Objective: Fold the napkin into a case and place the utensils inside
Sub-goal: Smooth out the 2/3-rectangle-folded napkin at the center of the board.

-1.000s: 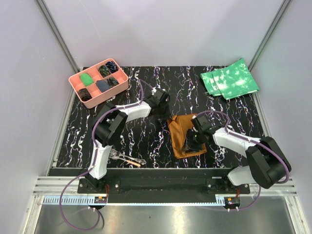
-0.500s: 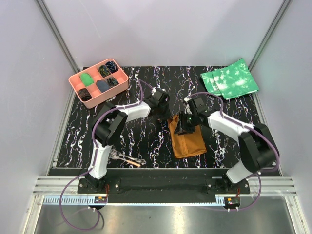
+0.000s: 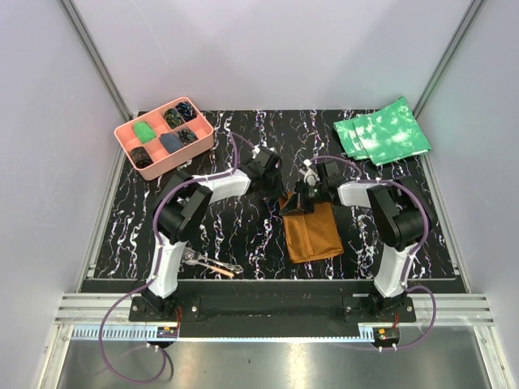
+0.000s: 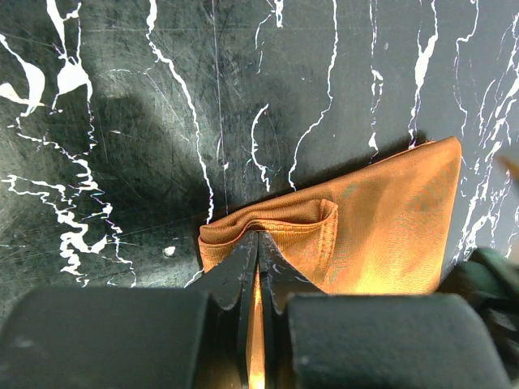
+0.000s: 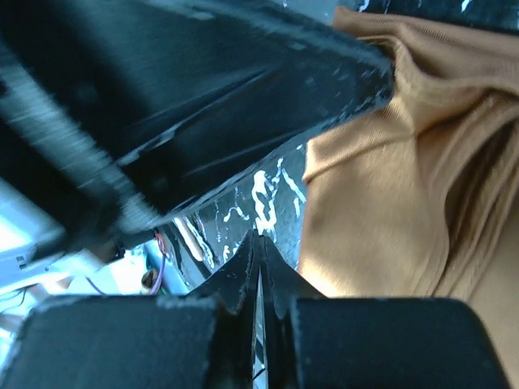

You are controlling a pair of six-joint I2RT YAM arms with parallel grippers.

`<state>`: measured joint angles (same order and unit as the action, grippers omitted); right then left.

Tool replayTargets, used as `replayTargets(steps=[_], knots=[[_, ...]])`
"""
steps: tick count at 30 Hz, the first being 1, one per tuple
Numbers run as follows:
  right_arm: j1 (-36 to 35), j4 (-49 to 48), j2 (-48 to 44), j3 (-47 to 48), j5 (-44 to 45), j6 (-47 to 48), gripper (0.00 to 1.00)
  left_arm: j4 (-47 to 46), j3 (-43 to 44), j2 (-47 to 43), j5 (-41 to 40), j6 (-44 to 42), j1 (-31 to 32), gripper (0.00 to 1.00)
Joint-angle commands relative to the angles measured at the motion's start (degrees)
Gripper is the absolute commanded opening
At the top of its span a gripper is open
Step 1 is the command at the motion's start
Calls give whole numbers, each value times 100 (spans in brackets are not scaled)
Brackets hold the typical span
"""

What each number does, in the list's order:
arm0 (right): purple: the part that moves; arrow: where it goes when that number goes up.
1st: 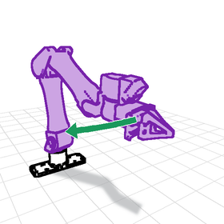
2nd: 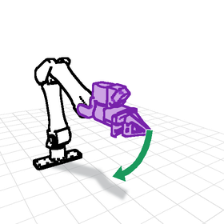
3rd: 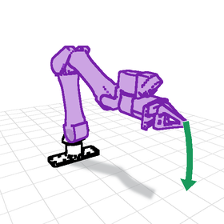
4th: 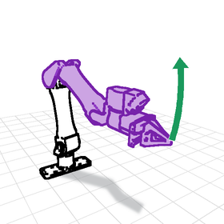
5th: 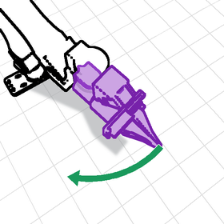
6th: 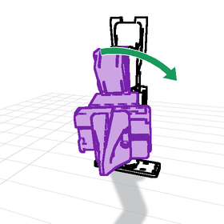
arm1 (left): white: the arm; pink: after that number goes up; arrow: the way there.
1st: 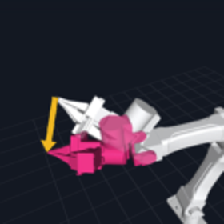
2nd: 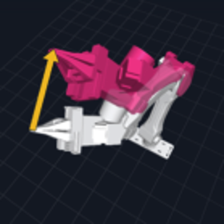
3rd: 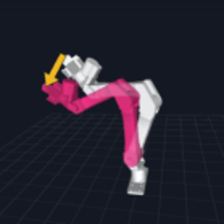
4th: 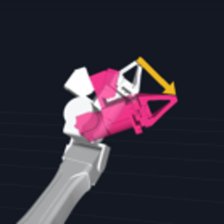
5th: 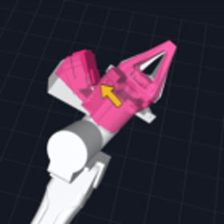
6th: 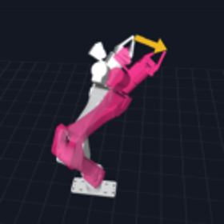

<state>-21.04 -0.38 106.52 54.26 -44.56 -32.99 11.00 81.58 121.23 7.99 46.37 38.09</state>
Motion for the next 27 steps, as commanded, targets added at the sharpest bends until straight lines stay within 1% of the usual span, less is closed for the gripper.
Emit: replayTargets(steps=[1, 4, 7, 13, 20, 24, 27], knots=[[12, -796, 395, -169, -572, -216, 4, 490, -151, 190, -122, -111, 41, 6], [12, -954, 563, -363, -686, -225, 4, 543, -99, 208, -131, -111, 41, 5], [12, -1280, 510, -810, -844, -330, 4, 561, -98, 191, -131, -111, 41, 5], [12, -1438, -78, -1452, -879, -453, 5, 596, -125, 182, -192, -119, 24, 5], [12, -1359, -895, -2235, -880, -629, 6, 613, -64, 234, -201, -111, 23, 4], [3, -1491, -835, -2613, -748, -665, 6, 613, -37, 252, -201, -93, 23, 4], [12, -2105, -571, -2955, -879, -998, 6, 613, -19, 278, -184, -93, 32, 4]])
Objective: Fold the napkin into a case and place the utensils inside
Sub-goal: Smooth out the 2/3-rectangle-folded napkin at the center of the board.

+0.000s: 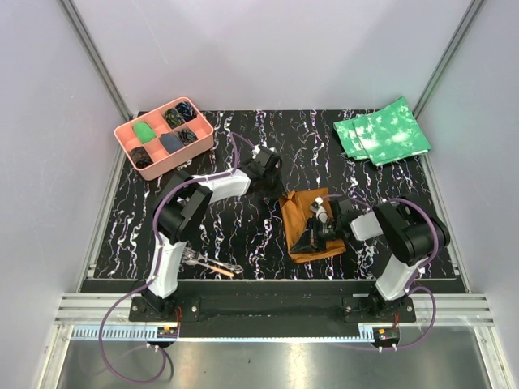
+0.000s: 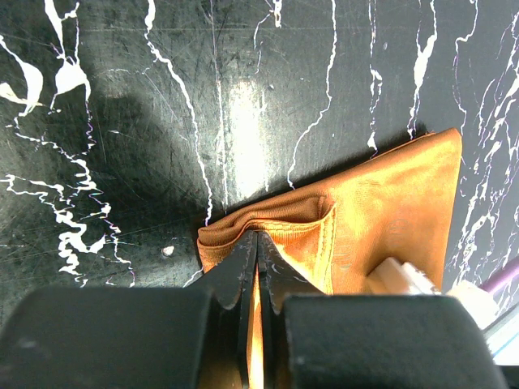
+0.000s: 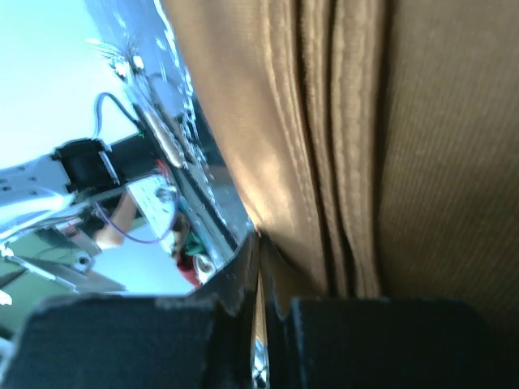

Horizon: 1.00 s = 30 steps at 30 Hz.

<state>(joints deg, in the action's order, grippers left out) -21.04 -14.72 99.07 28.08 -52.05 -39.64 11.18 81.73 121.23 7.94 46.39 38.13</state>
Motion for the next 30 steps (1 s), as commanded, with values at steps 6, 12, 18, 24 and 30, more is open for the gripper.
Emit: replayTargets(steps=[6, 12, 18, 24, 30], knots=[[3, -216, -650, -504, -68, -387, 6, 640, -8, 270, -188, -121, 19, 4], [3, 488, -1329, -689, 239, -264, 8, 649, 18, 278, -188, -113, 10, 4], [3, 111, -485, -750, 161, -298, 6, 622, 1, 270, -170, -95, 19, 4], [3, 522, -800, -619, 380, -290, 6, 631, 44, 226, -118, -157, 19, 4], [12, 794, -1398, -242, 292, -431, 7, 587, -8, -143, -13, -332, 28, 7]])
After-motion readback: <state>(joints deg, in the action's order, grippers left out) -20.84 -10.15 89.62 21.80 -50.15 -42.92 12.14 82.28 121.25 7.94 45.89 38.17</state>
